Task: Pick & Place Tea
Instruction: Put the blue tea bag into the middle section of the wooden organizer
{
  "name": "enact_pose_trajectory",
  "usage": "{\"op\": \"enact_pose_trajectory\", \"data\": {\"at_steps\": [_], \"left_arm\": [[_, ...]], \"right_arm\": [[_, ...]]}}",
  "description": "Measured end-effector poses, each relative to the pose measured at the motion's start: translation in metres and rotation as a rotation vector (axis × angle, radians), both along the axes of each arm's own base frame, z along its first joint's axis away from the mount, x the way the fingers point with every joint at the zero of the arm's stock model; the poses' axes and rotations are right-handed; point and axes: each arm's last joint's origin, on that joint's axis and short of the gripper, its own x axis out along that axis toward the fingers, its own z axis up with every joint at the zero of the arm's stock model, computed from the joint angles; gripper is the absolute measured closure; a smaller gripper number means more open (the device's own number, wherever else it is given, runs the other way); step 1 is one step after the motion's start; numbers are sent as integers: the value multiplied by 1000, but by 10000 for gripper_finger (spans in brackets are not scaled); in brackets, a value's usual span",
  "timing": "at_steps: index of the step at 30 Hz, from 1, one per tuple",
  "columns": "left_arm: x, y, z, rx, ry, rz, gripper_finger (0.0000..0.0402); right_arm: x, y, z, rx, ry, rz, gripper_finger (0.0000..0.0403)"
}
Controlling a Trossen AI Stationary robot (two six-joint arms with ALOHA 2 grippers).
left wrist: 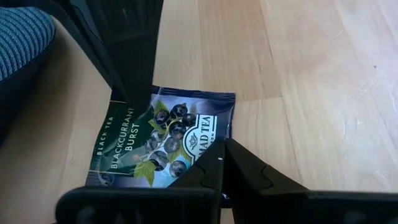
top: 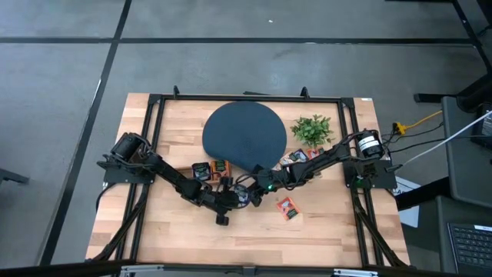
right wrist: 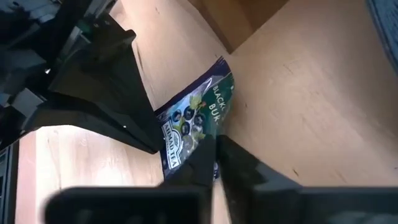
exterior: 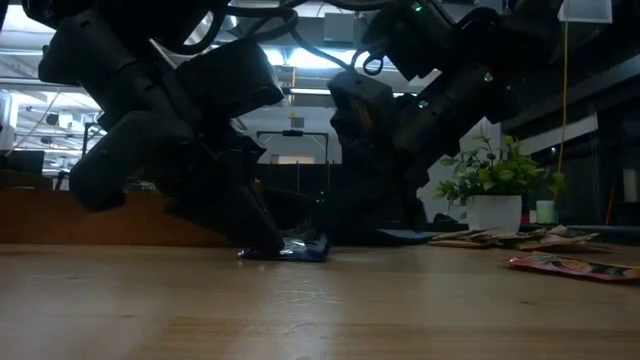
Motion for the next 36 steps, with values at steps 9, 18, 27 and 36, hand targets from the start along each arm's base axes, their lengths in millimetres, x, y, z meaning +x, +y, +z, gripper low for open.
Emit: {"op": "enact_pose_trajectory", "data": {"at_steps": [9,18,27,36], "left_arm": [[1,0,1,-55,-17,47,395],[-3,2,29,-220,-80,185,375],[-23,15,62,-295,-62,361,324],[-21,22,67,-440,-29,372,268]], "right_arm": [[0,0,0,-61,-7,42,398],[-2,1,-2,-96,13,155,399],[9,6,14,-201,-72,279,401],[26,20,39,-288,-165,370,401]]}}
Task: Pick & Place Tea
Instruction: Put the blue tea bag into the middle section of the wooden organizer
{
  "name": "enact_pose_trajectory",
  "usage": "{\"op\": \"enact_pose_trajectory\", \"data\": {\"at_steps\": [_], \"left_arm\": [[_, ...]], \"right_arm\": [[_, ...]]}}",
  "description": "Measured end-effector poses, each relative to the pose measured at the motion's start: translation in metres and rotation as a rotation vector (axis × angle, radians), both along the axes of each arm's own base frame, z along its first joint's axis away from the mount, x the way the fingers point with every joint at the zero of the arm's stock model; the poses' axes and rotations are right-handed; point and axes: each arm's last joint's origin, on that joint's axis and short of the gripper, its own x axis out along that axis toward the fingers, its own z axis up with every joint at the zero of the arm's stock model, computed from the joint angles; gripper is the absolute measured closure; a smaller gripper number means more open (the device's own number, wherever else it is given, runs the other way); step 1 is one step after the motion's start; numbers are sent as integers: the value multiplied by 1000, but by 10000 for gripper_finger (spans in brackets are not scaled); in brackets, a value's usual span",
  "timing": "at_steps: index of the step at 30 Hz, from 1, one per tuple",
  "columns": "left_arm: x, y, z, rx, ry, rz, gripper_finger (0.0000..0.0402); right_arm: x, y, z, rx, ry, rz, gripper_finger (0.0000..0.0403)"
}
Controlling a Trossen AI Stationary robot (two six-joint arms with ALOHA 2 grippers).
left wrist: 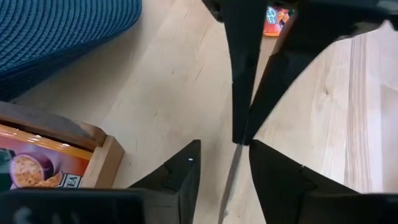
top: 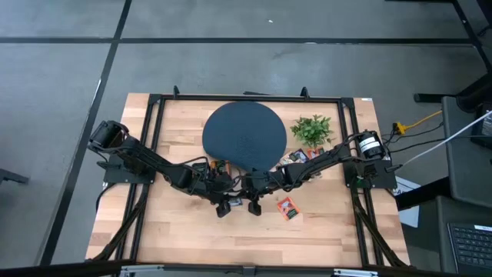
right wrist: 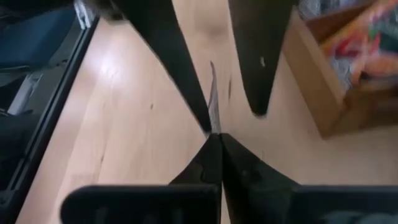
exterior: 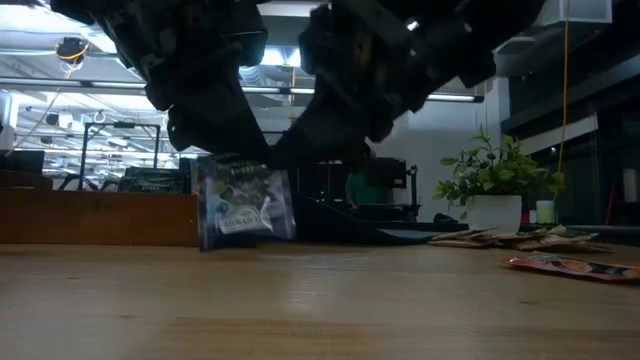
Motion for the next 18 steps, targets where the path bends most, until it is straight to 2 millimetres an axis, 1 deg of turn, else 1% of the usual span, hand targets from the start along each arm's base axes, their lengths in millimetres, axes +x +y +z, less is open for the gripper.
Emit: {"op": "enact_pose_trajectory", "data": {"at_steps": [3,7,15,18], "left_arm": [[-1,0,0,5,9,-3,258],[-2,-1,-1,38,24,-49,251],[-3,-3,-2,27,42,-80,255],[-4,-4,-2,27,43,-84,264]], "right_arm": [[3,2,4,-12,-1,12,402],[6,3,10,-31,19,22,402],[13,7,23,-54,-19,39,401],[14,10,25,-57,-27,48,401]]}}
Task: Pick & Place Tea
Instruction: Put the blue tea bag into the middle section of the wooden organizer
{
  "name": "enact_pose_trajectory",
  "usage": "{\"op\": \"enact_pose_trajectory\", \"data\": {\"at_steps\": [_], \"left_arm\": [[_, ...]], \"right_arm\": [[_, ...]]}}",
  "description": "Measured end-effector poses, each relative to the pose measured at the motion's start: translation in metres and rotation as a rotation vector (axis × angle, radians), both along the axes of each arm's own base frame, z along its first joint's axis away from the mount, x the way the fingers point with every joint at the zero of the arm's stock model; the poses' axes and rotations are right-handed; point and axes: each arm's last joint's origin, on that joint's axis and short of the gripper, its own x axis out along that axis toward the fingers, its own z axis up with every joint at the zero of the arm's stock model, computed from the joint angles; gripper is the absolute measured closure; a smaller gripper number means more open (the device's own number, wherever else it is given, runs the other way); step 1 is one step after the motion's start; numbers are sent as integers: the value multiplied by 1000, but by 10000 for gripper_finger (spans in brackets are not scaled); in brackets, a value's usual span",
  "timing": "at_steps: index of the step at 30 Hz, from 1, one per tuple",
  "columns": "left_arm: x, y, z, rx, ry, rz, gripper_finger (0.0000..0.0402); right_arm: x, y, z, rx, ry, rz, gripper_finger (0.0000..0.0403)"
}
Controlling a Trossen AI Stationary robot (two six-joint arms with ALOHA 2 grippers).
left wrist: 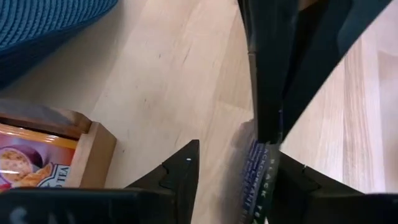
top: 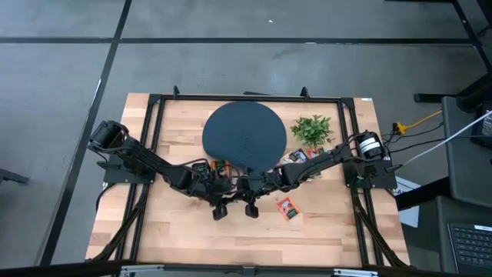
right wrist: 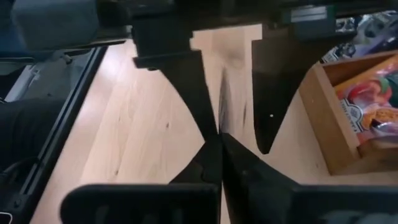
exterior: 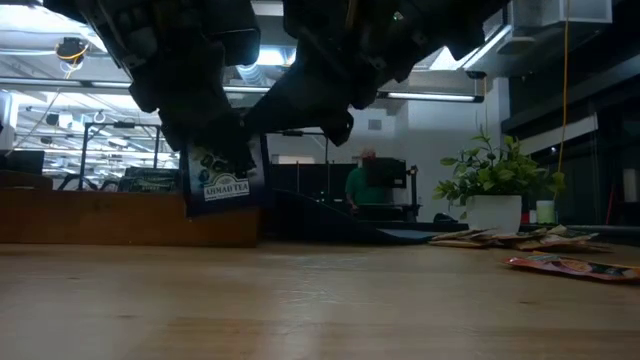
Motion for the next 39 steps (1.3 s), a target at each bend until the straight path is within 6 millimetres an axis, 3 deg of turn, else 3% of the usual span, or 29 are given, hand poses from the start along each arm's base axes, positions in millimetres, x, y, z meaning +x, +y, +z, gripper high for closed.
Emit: {"op": "enact_pose_trajectory", "data": {"at_steps": [4,11,20,25,31,35,39], "left_arm": [[-1,-3,0,-4,3,-19,296],[-3,-8,0,-15,11,-59,388],[-9,-7,2,18,37,-51,399],[-29,-2,31,50,10,-35,399],[-75,7,68,80,35,-27,399],[-100,17,81,135,55,28,399],[-106,24,84,159,60,55,399]], "right_arm": [[1,0,2,0,0,0,400],[0,0,0,-22,22,10,399],[-1,-1,0,-27,26,9,383],[-2,-3,-3,-14,62,-1,341],[-4,-8,-7,-40,108,1,286],[-4,-7,-7,-40,111,6,273],[-4,-7,-7,-40,111,3,272]]}}
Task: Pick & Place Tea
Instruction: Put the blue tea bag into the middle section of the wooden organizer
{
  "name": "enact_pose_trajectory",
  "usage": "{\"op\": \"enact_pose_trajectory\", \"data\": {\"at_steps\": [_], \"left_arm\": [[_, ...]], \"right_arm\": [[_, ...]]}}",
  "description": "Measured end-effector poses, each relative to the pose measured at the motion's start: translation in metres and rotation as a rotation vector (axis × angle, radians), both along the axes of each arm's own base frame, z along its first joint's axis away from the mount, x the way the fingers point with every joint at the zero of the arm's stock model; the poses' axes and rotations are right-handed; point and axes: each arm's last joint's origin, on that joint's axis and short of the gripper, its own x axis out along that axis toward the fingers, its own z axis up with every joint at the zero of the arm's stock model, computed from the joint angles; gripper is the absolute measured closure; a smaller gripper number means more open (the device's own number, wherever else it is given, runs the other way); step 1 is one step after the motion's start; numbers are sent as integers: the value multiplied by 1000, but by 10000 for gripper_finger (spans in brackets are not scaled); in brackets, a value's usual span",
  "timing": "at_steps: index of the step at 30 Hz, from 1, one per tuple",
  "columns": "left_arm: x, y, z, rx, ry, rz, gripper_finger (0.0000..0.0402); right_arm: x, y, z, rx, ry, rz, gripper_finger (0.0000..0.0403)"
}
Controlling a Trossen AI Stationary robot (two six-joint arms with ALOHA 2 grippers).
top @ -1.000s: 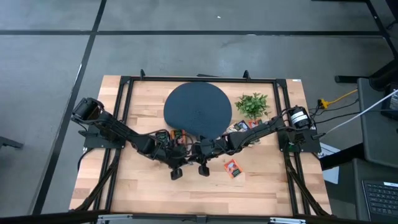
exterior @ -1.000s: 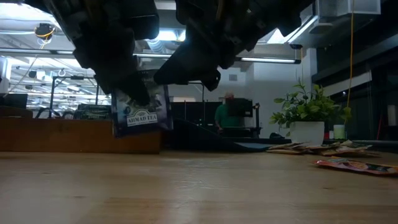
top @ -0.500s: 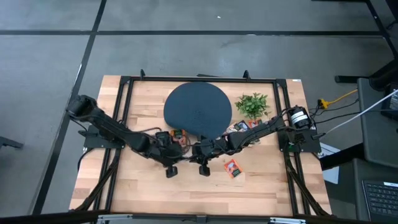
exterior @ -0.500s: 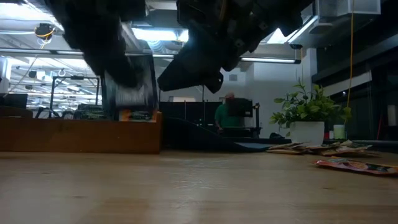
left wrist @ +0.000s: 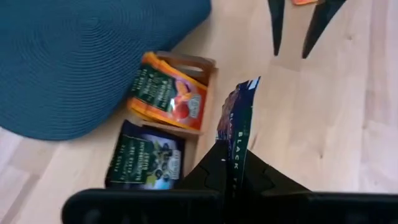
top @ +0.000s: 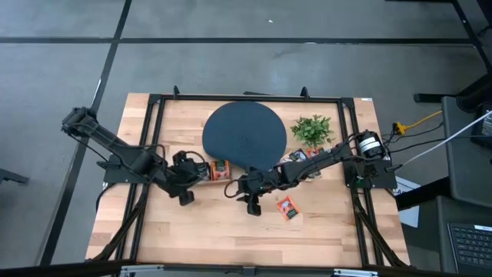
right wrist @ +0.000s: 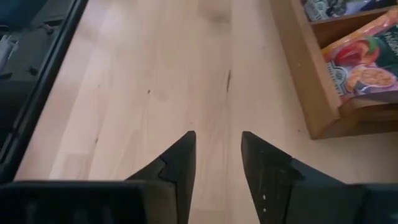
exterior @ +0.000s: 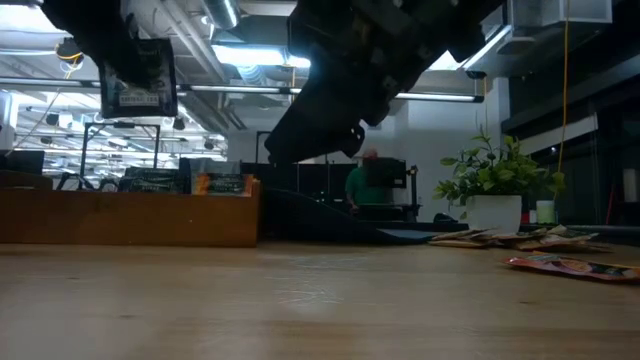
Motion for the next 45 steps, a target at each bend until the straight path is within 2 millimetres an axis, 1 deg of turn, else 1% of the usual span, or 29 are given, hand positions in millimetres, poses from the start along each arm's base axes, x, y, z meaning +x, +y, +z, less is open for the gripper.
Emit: {"op": "enact_pose_trajectory", "data": {"at_steps": [3,13,21,29,33,36,40,45], "left_arm": [[5,4,-4,6,22,20,399],[27,13,-30,70,180,31,399],[31,18,-47,103,308,69,399],[35,25,-49,103,296,120,400],[34,32,-62,69,288,155,400],[35,35,-67,60,265,175,400],[34,36,-66,76,261,178,397],[34,37,-66,58,260,193,381]], "right_arm": [[0,0,0,3,1,-3,272],[0,0,0,3,4,-2,272],[-3,0,-3,-6,46,-3,272],[-3,0,-4,-7,47,-3,272],[-2,0,-3,-23,31,14,272],[-1,-1,-2,-23,16,14,272],[0,-5,-1,-27,8,3,272],[2,-14,-1,-29,5,-20,272]]}}
